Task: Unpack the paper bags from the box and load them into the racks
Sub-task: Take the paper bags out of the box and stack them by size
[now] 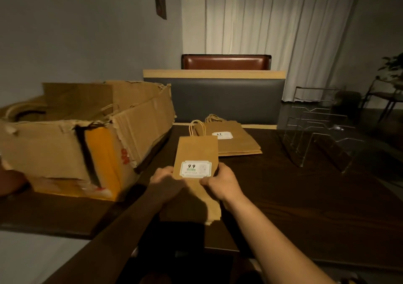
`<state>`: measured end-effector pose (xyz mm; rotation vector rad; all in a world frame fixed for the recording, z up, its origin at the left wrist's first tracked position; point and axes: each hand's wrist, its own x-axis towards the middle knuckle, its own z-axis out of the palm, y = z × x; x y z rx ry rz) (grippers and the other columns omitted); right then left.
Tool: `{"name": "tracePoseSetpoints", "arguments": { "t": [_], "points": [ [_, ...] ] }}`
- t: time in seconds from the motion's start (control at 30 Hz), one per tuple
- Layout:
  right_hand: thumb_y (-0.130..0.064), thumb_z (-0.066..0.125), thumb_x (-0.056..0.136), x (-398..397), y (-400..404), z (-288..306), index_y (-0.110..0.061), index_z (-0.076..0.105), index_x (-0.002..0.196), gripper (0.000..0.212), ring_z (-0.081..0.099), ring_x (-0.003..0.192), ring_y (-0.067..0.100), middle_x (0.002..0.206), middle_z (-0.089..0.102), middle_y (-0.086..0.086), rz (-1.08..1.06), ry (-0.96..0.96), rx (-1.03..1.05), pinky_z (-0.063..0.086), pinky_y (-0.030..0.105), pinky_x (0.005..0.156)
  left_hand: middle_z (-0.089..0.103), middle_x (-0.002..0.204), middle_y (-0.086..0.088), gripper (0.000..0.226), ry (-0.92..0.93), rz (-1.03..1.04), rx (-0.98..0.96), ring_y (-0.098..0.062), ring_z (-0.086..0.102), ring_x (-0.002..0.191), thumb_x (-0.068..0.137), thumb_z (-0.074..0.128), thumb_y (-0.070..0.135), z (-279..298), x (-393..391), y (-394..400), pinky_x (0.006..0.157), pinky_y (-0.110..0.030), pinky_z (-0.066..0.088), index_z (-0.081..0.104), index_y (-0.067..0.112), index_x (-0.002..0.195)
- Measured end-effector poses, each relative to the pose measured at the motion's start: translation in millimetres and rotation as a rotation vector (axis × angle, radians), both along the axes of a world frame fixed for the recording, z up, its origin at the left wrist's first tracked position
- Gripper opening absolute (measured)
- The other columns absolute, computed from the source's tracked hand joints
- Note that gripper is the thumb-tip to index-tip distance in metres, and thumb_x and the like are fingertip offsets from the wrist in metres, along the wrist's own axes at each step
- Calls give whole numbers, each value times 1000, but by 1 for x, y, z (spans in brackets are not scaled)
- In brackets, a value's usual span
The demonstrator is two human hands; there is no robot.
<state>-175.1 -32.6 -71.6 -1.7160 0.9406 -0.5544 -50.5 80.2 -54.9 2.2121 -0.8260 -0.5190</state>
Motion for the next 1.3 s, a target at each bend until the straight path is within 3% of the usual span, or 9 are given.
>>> {"name": "tracePoseSetpoints", "arguments": {
  "t": [0.13, 0.23, 0.4, 0.47, 0.57, 0.7, 0.83, 1.03, 1.3],
  "points": [
    [-11, 77, 80, 2, 16, -15, -20, 51, 128, 55, 51, 120, 18, 127, 38, -7, -52, 80, -70, 41, 31, 107, 64, 118, -2, 38, 62, -34, -35, -14, 60, 99, 86, 69, 26, -26, 12, 8, 74, -22, 47, 65, 16, 123],
    [-3, 73, 79, 4, 16, -17, -20, 56, 120, 47, 63, 110, 18, 125, 63, 0, -80, -58, 103, 51, 41, 101, 65, 112, -9, 31, 329, 21, -192, -23, 63, 101, 84, 70, 24, -30, 21, 6, 84, -33, 53, 68, 15, 114],
    [3, 64, 82, 9, 21, -16, -27, 57, 99, 35, 69, 96, 19, 107, 72, 3, -115, -157, 213, 56, 45, 94, 68, 121, -11, 12, 447, 63, -213, -20, 64, 104, 90, 64, 5, -18, 37, 4, 97, -24, 49, 76, 7, 89],
    [6, 62, 85, 7, 24, -17, -21, 51, 96, 31, 66, 89, 14, 94, 68, -5, -127, -186, 222, 56, 41, 92, 69, 116, -19, 18, 536, 9, -200, -22, 65, 94, 94, 59, 6, -15, 43, 1, 81, -18, 55, 75, 12, 87],
    [3, 62, 89, 1, 30, -19, -19, 53, 120, 39, 62, 87, 4, 93, 61, -16, -65, -195, 169, 55, 27, 81, 67, 119, -26, 21, 710, -36, -227, -33, 68, 101, 87, 66, -1, -11, 35, 5, 93, -42, 55, 69, -3, 107],
    [-14, 68, 88, -17, 32, -7, -15, 18, 157, 86, 55, 125, 19, 145, 50, 3, -45, -164, 159, 48, 35, 102, 73, 114, -13, 39, 643, -196, -431, -28, 71, 103, 85, 66, -3, -16, 19, 13, 87, -44, 56, 62, 11, 121],
    [-15, 66, 90, -32, 25, 16, -27, 47, 140, 56, 65, 106, 5, 118, 66, -14, 22, -301, 26, 55, 33, 93, 72, 118, -1, 48, 458, -177, -740, -17, 69, 109, 91, 62, -4, -2, -4, 9, 87, -34, 56, 53, 22, 131],
    [-1, 60, 93, -41, 23, -1, -40, 52, 113, 44, 61, 101, -11, 103, 68, -24, -43, -453, -116, 47, 6, 76, 65, 123, 5, 42, 184, -215, -766, -11, 63, 116, 93, 66, 8, -32, -28, -8, 91, -15, 50, 49, 23, 128],
    [-11, 59, 95, -39, 8, -18, -39, 51, 119, 38, 64, 108, 4, 115, 69, -12, -47, -444, -27, 52, 34, 97, 71, 115, 12, 60, 282, -251, -674, -10, 67, 108, 72, 77, 19, -52, -19, -18, 84, -22, 54, 50, 25, 125]
  ]
}}
